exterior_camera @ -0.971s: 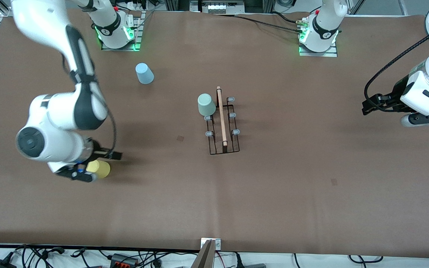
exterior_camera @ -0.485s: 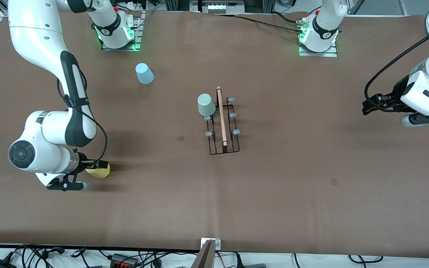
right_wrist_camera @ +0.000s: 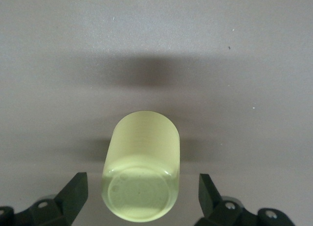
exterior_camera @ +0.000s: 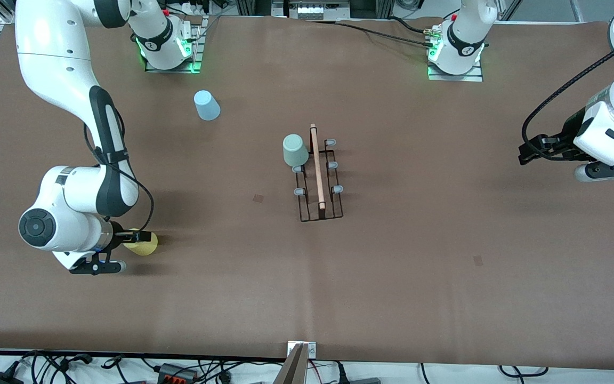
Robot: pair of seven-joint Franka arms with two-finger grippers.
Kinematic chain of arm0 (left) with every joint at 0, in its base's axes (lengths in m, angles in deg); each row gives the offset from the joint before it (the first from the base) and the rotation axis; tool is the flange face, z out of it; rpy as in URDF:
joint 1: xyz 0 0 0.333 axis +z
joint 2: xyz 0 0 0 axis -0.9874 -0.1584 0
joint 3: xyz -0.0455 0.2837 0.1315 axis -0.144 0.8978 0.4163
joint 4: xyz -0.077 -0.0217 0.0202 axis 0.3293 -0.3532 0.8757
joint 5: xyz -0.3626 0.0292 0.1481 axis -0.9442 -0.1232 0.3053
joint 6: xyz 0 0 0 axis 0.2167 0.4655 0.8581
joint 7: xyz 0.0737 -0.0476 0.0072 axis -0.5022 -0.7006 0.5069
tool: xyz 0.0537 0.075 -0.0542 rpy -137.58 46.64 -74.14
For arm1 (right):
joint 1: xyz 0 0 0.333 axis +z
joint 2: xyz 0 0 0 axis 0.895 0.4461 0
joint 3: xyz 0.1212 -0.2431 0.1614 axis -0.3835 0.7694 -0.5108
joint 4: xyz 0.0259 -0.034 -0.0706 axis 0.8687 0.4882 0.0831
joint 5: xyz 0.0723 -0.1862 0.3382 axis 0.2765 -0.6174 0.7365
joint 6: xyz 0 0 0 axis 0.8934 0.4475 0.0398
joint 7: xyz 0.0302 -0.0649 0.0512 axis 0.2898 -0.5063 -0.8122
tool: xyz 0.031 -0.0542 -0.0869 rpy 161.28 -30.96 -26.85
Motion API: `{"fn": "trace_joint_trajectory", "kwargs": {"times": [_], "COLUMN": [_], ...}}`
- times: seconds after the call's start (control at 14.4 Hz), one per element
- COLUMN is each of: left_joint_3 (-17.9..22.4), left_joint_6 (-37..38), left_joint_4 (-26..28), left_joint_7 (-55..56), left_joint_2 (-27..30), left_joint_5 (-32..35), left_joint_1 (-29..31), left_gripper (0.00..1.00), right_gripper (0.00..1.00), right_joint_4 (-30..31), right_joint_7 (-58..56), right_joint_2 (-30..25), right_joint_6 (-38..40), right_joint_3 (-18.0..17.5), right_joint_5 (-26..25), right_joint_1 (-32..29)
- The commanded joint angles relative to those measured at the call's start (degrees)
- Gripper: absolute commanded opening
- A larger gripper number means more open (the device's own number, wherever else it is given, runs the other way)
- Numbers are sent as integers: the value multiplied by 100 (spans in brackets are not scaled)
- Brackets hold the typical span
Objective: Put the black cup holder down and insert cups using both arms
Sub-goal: 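Lift the yellow cup with the right gripper and hang it on the rack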
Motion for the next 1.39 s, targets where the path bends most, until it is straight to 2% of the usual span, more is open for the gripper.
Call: {"fn": "trace_joint_trajectory", "kwargs": {"times": [0.0, 0.07, 0.21, 0.35, 0.42, 0.55, 0.69, 0.9, 1.32], "left_joint_3": [-7, 1, 1, 1, 1, 1, 1, 1, -7], "left_joint_6": [95, 95, 95, 95, 86, 86, 60, 60, 60], "left_joint_4": [-95, -95, -86, -95, -95, -95, -95, -95, -95], "left_joint_7": [39, 39, 39, 39, 39, 39, 48, 48, 48], "left_joint_2": [1, 1, 1, 1, -8, -8, -8, -17, -26], "left_joint_5": [115, 115, 107, 107, 107, 107, 107, 98, 98], "left_joint_1": [-7, -7, -7, 1, 1, 1, -7, 1, -25], "left_gripper": [100, 100, 100, 100, 100, 100, 100, 100, 100], "right_gripper": [100, 93, 50, 24, 15, 9, 8, 8, 9], "right_joint_4": [-51, -51, -51, -68, -103, -401, -856, -1621, -1764], "right_joint_7": [-106, -106, -106, -141, -281, -405, -405, 14, 1359], "right_joint_2": [70, 79, 79, 44, 9, -18, -88, -141, -395], "right_joint_6": [-27, -27, -36, -27, -10, 279, 823, 1474, 1617], "right_joint_3": [-62, -62, -62, -62, -70, -88, -158, -509, -800], "right_joint_5": [-52, -52, -44, -26, -35, -26, 9, 62, 71], "right_joint_1": [-57, -57, -57, -57, -39, 5, 22, 233, 1356]}}
